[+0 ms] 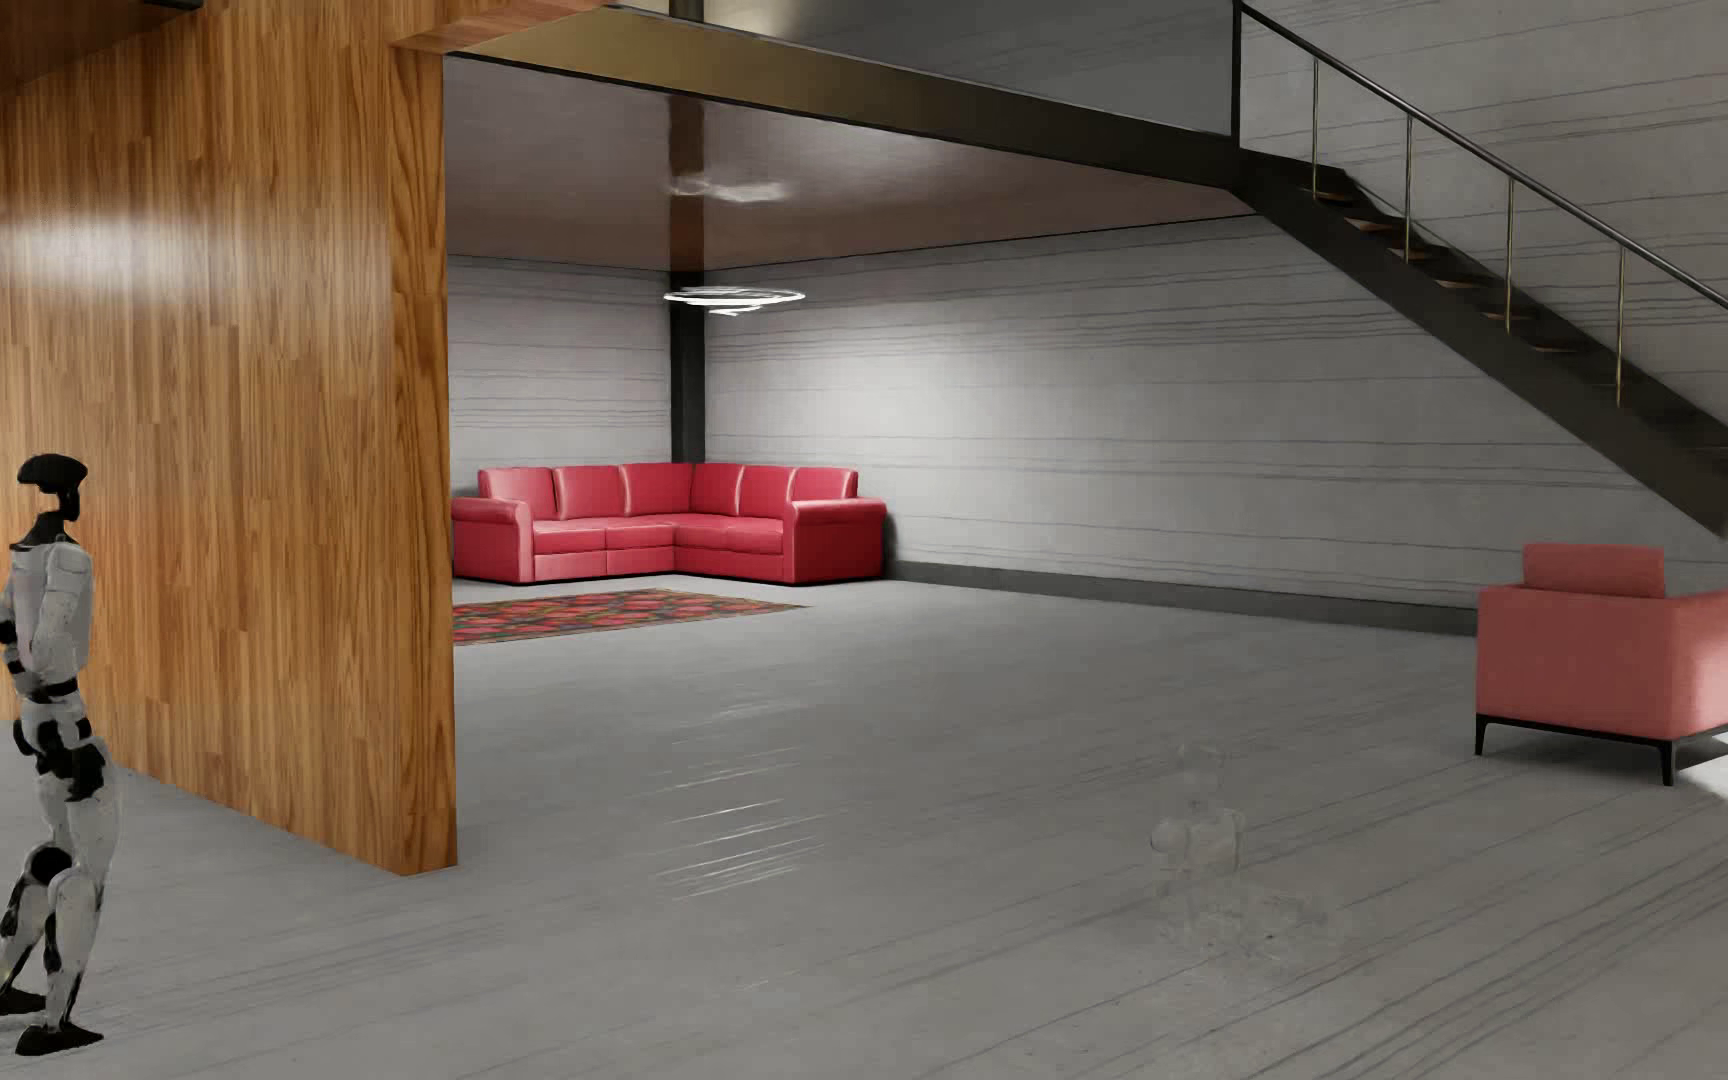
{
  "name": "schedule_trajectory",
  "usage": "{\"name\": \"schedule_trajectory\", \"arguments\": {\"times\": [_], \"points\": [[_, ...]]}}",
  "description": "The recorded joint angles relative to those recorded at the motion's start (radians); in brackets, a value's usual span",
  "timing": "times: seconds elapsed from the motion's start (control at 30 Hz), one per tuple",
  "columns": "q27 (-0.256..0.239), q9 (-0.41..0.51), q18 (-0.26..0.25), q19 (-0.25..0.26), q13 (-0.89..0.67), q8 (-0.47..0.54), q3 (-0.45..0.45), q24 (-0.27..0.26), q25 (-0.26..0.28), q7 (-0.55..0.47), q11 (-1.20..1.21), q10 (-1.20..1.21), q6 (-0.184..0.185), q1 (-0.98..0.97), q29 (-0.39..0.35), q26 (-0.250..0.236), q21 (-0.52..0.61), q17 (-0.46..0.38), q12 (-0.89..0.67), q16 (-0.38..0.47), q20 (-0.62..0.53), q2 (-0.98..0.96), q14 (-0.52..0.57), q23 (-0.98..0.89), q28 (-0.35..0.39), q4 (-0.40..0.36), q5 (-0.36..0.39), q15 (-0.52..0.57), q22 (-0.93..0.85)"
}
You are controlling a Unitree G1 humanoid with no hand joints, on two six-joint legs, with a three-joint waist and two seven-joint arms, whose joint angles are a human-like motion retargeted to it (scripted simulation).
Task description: Approach the sofa
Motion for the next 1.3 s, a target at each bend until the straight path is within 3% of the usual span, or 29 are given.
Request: {"name": "schedule_trajectory", "arguments": {"times": [0.03,0.07,0.17,0.3,0.5,0.6,0.63,0.67,0.77,0.87,0.93,0.97,1.0,1.03,1.07,1.1,1.13,1.17,1.23,1.3], "points": [[0.000,-0.001,0.000,0.000,-0.013,0.000,0.039,0.000,0.000,0.000,0.349,-0.053,0.001,0.015,0.000,0.000,-0.032,-0.003,-0.005,0.001,0.006,-0.033,0.005,-0.008,0.000,-0.017,0.004,-0.093,0.029],[0.000,0.005,0.000,0.000,-0.030,0.000,0.036,0.000,0.000,0.000,0.353,-0.032,0.002,0.021,0.000,0.000,-0.084,-0.017,-0.007,0.001,0.028,-0.029,0.023,-0.016,0.000,-0.013,0.003,-0.115,0.026],[0.000,0.005,0.000,0.000,-0.090,0.000,0.024,0.000,0.000,0.000,0.363,-0.048,0.003,0.024,0.000,0.000,-0.072,-0.038,-0.055,0.007,-0.025,-0.037,0.042,-0.059,0.000,-0.024,-0.003,-0.135,0.052],[0.000,0.005,0.000,0.000,-0.131,0.000,0.037,0.000,0.000,0.000,0.355,-0.056,-0.005,0.000,0.000,0.000,-0.100,-0.017,-0.082,0.007,0.004,-0.022,0.105,-0.072,0.000,-0.032,-0.006,-0.140,-0.001],[0.000,0.020,0.000,0.000,-0.113,0.000,0.030,0.000,0.000,0.000,0.376,-0.038,-0.004,-0.019,0.000,0.000,-0.092,-0.025,-0.088,-0.011,-0.024,-0.043,0.166,-0.074,0.000,-0.047,0.002,-0.216,-0.042],[0.000,0.073,0.000,0.000,-0.079,0.000,0.008,0.000,0.000,0.000,0.623,-0.039,-0.015,0.054,0.000,0.000,-0.096,-0.031,-0.096,0.010,-0.066,-0.180,0.120,-0.053,0.000,-0.066,-0.013,-0.248,-0.040],[0.000,0.091,0.000,0.000,-0.071,0.000,-0.006,0.000,0.000,0.000,0.714,-0.041,-0.015,0.078,0.000,0.000,-0.086,-0.028,-0.086,0.039,-0.055,-0.237,0.102,-0.052,0.000,-0.061,-0.005,-0.258,-0.110],[0.000,0.089,0.000,0.000,-0.054,0.000,-0.048,0.000,0.000,0.000,0.775,-0.047,-0.004,0.097,0.000,0.000,-0.080,-0.030,-0.098,0.048,-0.073,-0.289,0.079,-0.047,0.000,-0.043,-0.005,-0.261,-0.107],[0.000,0.103,0.000,0.000,-0.021,0.000,-0.135,0.000,0.000,0.000,0.690,-0.067,0.033,0.154,0.000,0.000,-0.071,-0.051,-0.154,0.030,-0.038,-0.431,0.013,-0.021,0.000,-0.010,-0.008,-0.199,-0.078],[0.000,0.127,0.000,0.000,-0.001,0.000,-0.155,0.000,0.000,0.000,0.564,-0.082,0.032,0.288,0.000,0.000,-0.076,-0.052,-0.193,0.030,-0.028,-0.522,-0.101,0.050,0.000,-0.005,-0.022,-0.105,-0.079],[0.000,0.135,0.000,0.000,0.003,0.000,-0.181,0.000,0.000,0.000,0.512,-0.088,0.034,0.363,0.000,0.000,-0.086,-0.053,-0.216,0.030,-0.035,-0.555,-0.126,0.086,0.000,0.000,-0.023,-0.100,-0.053],[0.000,0.130,0.000,0.000,0.001,0.000,-0.214,0.000,0.000,0.000,0.542,-0.102,0.035,0.393,0.000,0.000,-0.081,-0.055,-0.220,0.029,-0.051,-0.567,-0.107,0.094,0.000,-0.001,-0.046,-0.112,-0.034],[0.000,0.121,0.000,0.000,0.002,0.000,-0.230,0.000,0.000,0.000,0.576,-0.090,0.045,0.410,0.000,0.000,-0.072,-0.056,-0.203,0.046,-0.094,-0.583,-0.081,0.103,0.000,0.023,-0.021,-0.113,-0.064],[0.000,0.107,0.000,0.000,0.004,0.000,-0.256,0.000,0.000,0.000,0.651,-0.057,0.057,0.396,0.000,0.000,-0.077,-0.053,-0.186,0.020,-0.041,-0.611,-0.024,0.111,0.000,0.051,-0.010,-0.145,-0.019],[0.000,0.108,0.000,0.000,0.014,0.000,-0.263,0.000,0.000,0.000,0.701,-0.003,0.075,0.406,0.000,0.000,-0.069,-0.067,-0.173,0.021,-0.105,-0.582,0.070,0.095,0.000,0.069,0.002,-0.179,-0.005],[0.000,0.101,0.000,0.000,-0.004,0.000,-0.258,0.000,0.000,0.000,0.732,0.096,0.075,0.376,0.000,0.000,-0.049,-0.057,-0.140,0.024,-0.104,-0.550,0.236,0.123,0.000,0.083,0.017,-0.217,-0.008],[0.000,0.083,0.000,0.000,-0.004,0.000,-0.239,0.000,0.000,0.000,0.741,0.276,0.061,0.282,0.000,0.000,-0.053,-0.052,-0.116,0.027,-0.116,-0.515,0.404,0.124,0.000,0.085,0.014,-0.258,0.003],[0.000,0.118,0.000,0.000,-0.015,0.000,-0.221,0.000,0.000,0.000,0.728,0.493,0.070,0.191,0.000,0.000,-0.074,-0.052,-0.105,0.019,-0.122,-0.433,0.502,0.101,0.000,0.115,0.052,-0.293,0.007],[0.000,0.148,0.000,0.000,-0.042,0.000,-0.100,0.000,0.000,0.000,0.656,0.829,0.050,-0.012,0.000,0.000,-0.061,-0.045,-0.069,0.033,-0.127,-0.275,0.473,0.063,0.000,0.103,0.083,-0.330,0.000],[0.000,0.154,0.000,0.000,-0.063,0.000,0.034,0.000,0.000,0.000,0.538,0.776,0.024,-0.209,0.000,0.000,-0.066,-0.047,-0.026,0.019,-0.050,-0.112,0.506,-0.005,0.000,0.077,0.081,-0.330,-0.001]]}}
